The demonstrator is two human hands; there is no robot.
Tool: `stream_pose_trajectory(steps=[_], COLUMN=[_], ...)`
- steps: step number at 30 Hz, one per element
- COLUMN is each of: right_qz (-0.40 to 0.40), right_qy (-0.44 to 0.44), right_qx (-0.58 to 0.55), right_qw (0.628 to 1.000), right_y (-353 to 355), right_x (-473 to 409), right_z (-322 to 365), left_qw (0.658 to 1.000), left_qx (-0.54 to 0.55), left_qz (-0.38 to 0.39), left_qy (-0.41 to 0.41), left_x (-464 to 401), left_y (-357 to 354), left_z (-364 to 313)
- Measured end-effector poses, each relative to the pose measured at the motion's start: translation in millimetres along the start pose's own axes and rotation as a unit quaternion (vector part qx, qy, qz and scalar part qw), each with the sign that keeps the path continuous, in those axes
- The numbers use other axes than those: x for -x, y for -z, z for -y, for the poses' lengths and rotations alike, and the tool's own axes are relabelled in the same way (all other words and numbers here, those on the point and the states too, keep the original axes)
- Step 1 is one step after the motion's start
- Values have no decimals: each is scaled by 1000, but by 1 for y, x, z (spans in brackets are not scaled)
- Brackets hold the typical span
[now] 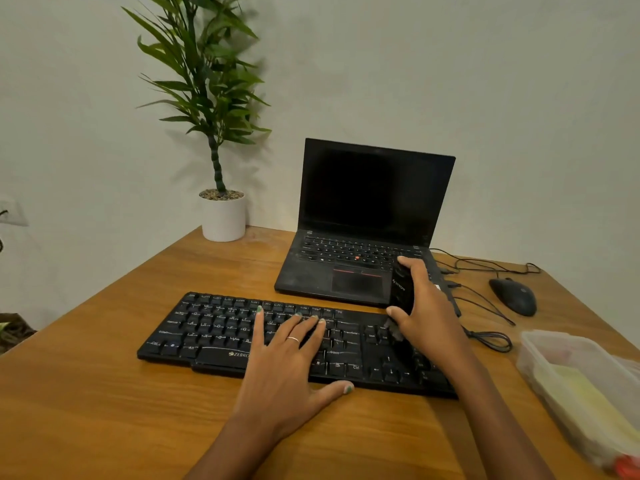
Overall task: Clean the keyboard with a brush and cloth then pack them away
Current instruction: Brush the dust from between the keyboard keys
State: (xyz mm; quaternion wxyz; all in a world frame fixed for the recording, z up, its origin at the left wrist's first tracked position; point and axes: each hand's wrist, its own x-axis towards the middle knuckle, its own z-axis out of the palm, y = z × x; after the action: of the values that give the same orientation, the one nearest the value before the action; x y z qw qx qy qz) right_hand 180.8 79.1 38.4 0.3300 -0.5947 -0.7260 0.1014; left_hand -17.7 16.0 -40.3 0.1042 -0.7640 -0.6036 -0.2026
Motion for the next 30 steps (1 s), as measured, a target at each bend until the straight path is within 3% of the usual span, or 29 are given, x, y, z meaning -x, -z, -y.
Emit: stream_pose_trajectory(steps=[2,7,12,16,19,24,28,30], right_qz=[-25,18,-37,21,31,-15,51,51], right_qy=[-12,-39,-62,-8,-49,-65,-13,-28], right_qx=[-5,-128,-15,-78,-157,-23,-55,-88], right_qw=[1000,991,997,997,986,998,997,994], right_y=[-2,4,7,1,8,9,2,6], right_x=[1,0,1,5,1,5,9,7], right_z=[-1,-3,-6,3,-1,2,11,9], left_qw=[1000,999,998,997,998,999,999,999], left_qx=[-7,-8,-20,-21,-12,-10,-6,-6], left_qz=[-7,-38,-63,-67,-57,-50,-49,-50], left_qy=[9,15,8,7,7,5,4,4], left_x=[0,0,-1,-1,-1,-1,-1,0], left_y=[0,-6,-9,-11,-12,-13,-13,-12], left_z=[0,3,4,5,7,6,6,7])
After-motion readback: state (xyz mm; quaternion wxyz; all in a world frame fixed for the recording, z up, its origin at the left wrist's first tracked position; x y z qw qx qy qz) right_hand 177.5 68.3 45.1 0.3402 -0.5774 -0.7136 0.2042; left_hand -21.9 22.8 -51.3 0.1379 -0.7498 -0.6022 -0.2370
